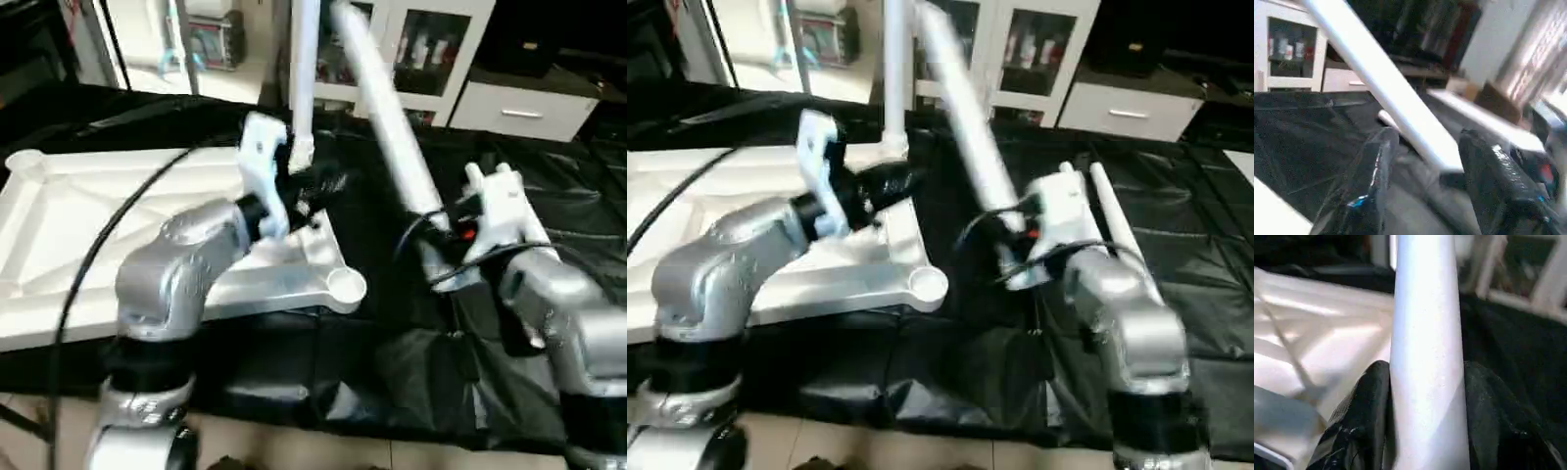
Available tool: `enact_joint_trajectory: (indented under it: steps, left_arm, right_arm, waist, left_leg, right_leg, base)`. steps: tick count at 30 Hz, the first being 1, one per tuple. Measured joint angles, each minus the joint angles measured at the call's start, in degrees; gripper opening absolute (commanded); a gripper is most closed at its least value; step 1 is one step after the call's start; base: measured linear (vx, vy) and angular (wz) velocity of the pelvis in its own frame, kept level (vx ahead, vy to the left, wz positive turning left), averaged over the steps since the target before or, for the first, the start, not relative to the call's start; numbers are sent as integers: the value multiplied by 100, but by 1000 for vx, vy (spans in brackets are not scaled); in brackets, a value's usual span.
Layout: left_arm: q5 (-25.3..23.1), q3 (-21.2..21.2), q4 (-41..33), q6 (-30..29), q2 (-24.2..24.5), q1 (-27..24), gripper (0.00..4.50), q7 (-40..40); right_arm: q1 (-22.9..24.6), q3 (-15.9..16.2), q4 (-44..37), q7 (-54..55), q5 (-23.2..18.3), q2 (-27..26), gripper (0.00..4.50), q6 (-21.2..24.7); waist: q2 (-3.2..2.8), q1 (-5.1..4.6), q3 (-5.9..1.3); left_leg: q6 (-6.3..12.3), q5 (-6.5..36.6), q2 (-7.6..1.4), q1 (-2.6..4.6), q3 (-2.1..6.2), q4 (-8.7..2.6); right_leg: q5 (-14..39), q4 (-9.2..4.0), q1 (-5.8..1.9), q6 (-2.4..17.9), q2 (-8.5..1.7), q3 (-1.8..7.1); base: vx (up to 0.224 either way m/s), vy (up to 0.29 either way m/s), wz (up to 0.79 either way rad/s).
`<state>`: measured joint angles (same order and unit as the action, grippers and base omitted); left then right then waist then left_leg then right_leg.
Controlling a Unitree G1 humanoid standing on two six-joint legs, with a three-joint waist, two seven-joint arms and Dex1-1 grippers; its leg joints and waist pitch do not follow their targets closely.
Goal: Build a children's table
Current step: Pick table leg
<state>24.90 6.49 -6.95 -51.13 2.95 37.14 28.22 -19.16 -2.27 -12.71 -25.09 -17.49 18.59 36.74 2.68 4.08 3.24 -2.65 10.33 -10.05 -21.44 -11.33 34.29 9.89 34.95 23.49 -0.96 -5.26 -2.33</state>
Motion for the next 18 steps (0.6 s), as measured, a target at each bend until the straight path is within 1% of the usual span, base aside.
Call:
enact_joint_trajectory:
  steps: [4,5,6,8,11,14,16,18]
  left_arm:
    - [63,255,218,-159,-122,116,300,-332]
    - [117,372,320,-177,-171,171,317,-440]
    - [161,443,350,-180,-205,191,320,-502]
    - [259,553,388,-197,-245,214,323,-580]
    - [284,704,537,-260,-305,346,360,-776]
    - [489,975,562,-311,-414,367,364,-881]
    - [694,1136,560,-402,-498,388,392,-921]
    - [806,1182,552,-443,-553,404,403,-939]
  right_arm:
    - [20,77,-189,-64,28,12,183,-161]
    - [39,185,-237,-113,80,48,183,-247]
    - [52,288,-276,-146,133,70,183,-297]
    - [72,422,-298,-173,189,67,183,-372]
    - [128,551,-300,-199,238,45,182,-491]
    - [138,745,-307,-302,353,94,182,-591]
    - [142,825,-316,-340,387,98,182,-614]
    - [144,889,-318,-355,419,102,182,-623]
  waist:
    - [9,25,1]
    - [9,31,1]
    - [10,32,1]
    - [12,54,2]
    - [18,96,2]
    - [23,102,4]
    - [33,110,9]
    - [39,114,8]
  left_leg:
    - [0,0,0,-4,3,1]
    - [0,0,0,-6,4,0]
    - [1,0,0,-7,5,0]
    - [2,1,0,-16,8,-1]
    - [3,0,0,-47,10,4]
    - [6,2,0,-63,10,12]
    - [7,3,0,-66,10,16]
    - [8,3,0,-66,11,18]
  right_leg:
    - [1,-1,0,-4,0,-2]
    - [1,-1,2,-4,0,-3]
    - [1,-3,2,-4,0,-5]
    - [0,-3,6,-3,0,-8]
    - [-17,-2,32,23,0,-10]
    - [-22,-2,43,27,0,-10]
    - [-23,-2,43,27,0,-10]
    - [-23,-2,42,28,0,-9]
  base:
    - [0,0,0]
    - [0,0,0]
    - [0,0,0]
    - [0,0,0]
    - [0,0,0]
    - [0,0,0]
    - [0,0,0]
    - [0,0,0]
